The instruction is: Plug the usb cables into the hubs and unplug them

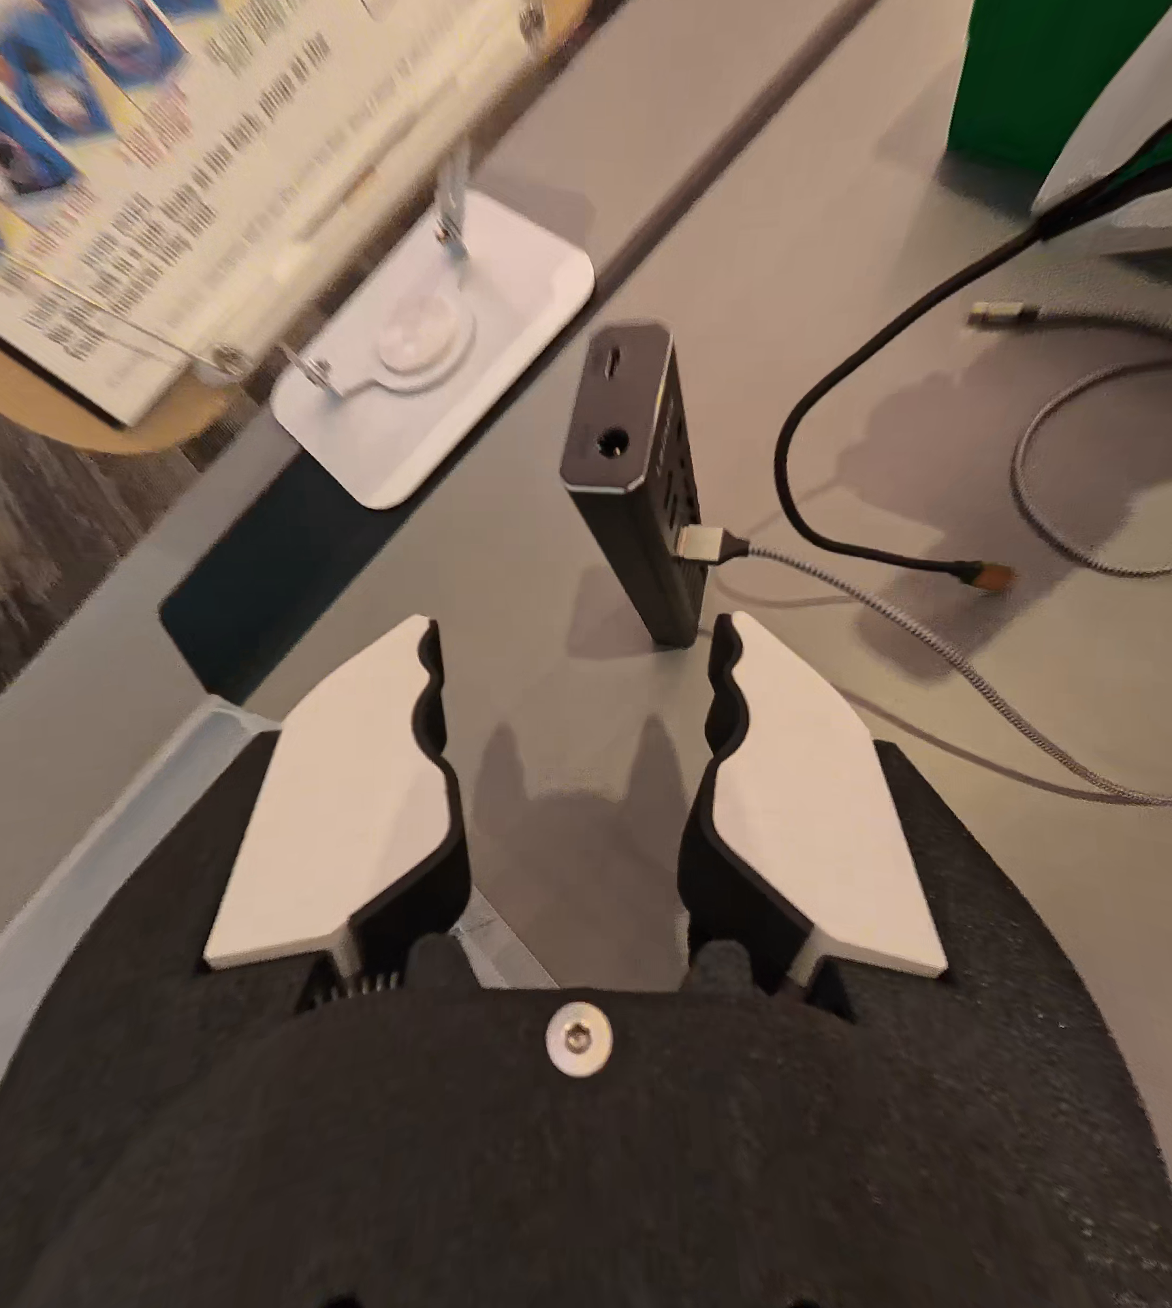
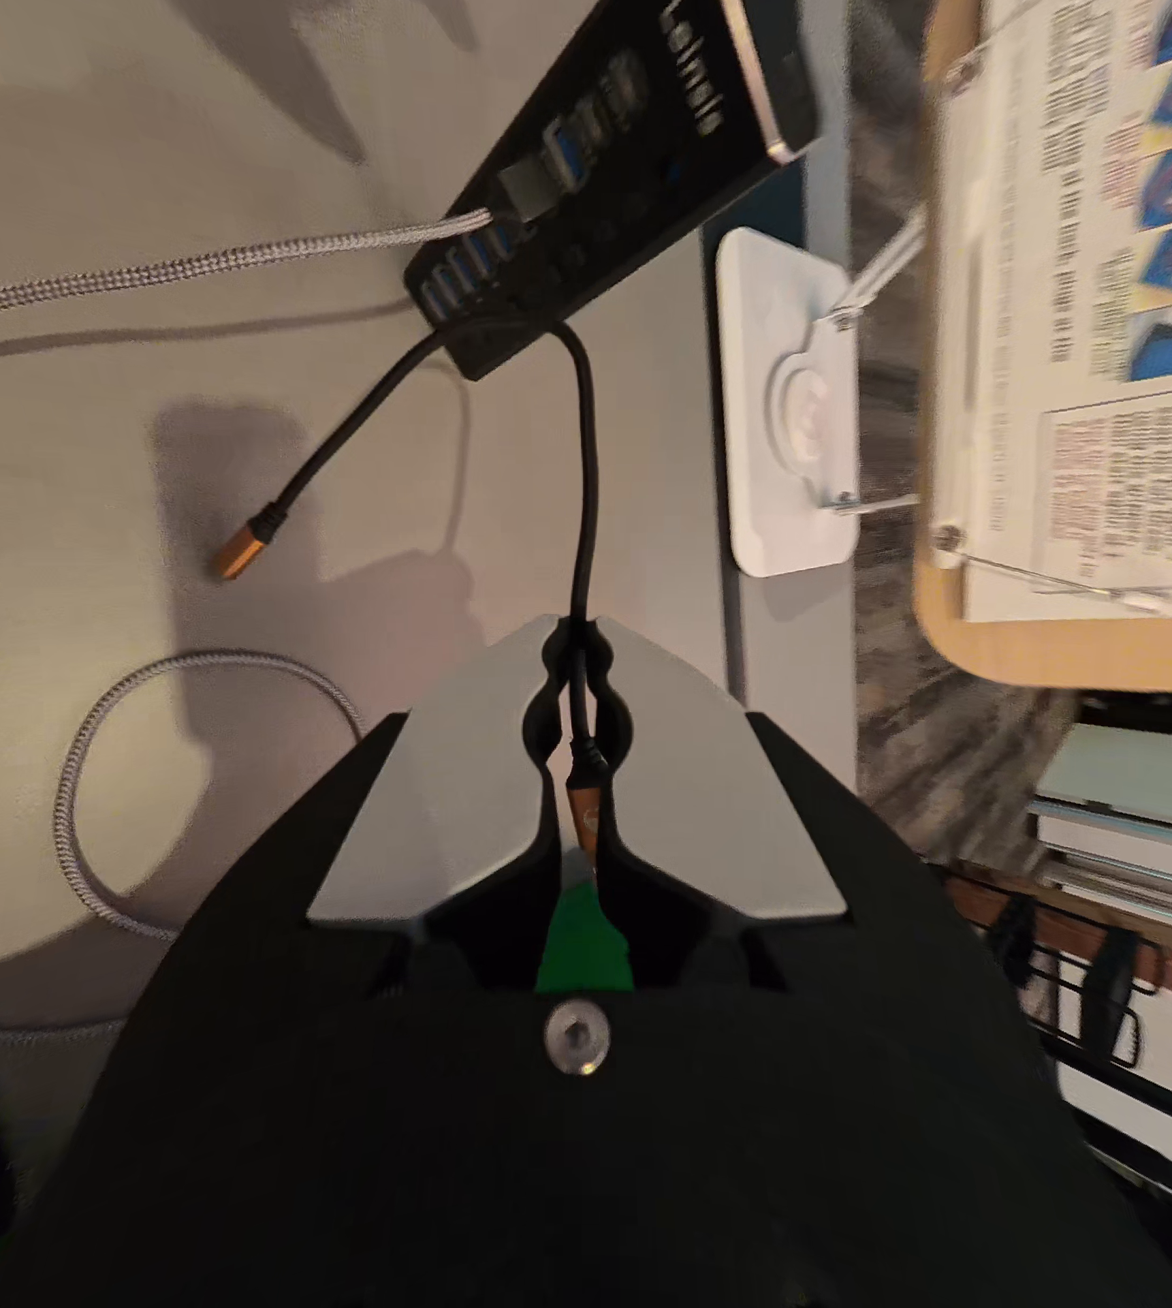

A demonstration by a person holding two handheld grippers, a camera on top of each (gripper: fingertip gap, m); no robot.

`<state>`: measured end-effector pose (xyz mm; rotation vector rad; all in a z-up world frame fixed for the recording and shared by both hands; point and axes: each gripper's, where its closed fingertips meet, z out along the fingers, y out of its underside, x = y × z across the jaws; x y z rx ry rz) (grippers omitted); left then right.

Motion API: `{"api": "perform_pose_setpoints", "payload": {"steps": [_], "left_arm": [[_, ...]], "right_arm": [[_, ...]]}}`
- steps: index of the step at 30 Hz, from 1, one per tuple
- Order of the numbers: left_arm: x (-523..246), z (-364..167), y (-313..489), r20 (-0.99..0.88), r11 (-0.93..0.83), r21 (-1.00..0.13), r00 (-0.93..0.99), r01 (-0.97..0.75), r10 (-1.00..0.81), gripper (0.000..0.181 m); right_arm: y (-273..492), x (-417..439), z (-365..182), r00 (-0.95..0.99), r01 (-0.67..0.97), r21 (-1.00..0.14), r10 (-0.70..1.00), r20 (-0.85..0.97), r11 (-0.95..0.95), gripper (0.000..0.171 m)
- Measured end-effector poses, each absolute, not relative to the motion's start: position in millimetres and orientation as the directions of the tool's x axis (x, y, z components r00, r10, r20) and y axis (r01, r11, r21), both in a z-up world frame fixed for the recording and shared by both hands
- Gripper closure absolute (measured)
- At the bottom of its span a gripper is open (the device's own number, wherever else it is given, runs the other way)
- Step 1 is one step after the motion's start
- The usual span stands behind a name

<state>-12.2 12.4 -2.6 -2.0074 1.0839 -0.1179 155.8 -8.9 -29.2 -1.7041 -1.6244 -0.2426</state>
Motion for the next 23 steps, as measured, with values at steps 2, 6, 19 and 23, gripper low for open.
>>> {"api": "perform_pose_setpoints", "payload": {"steps": [2,6,19,23], "left_arm": [[-13,23,7,-0.290,-0.221,-0.768,0.633,-0.602,-0.718,0.112],[2,79,-14,-0.166,-0.072,-0.931,0.592,-0.357,-0.788,0.118],[29,155,-90,0.211,-0.204,-0.963,0.022,0.178,-0.977,0.120],[84,147,-119,0.282,-0.312,-0.939,-0.195,0.147,-0.939,0.122]], "right_arm": [[-12,162,-9,0.191,0.910,-0.397,0.730,0.657,0.119,0.166],[-29,163,47,0.229,0.848,-0.458,0.595,0.770,0.266,0.166],[-168,136,190,0.188,-0.267,-0.764,0.809,0.557,0.588,0.167],[-179,142,199,-0.057,-0.558,-0.769,0.910,0.410,0.312,0.167]]}}
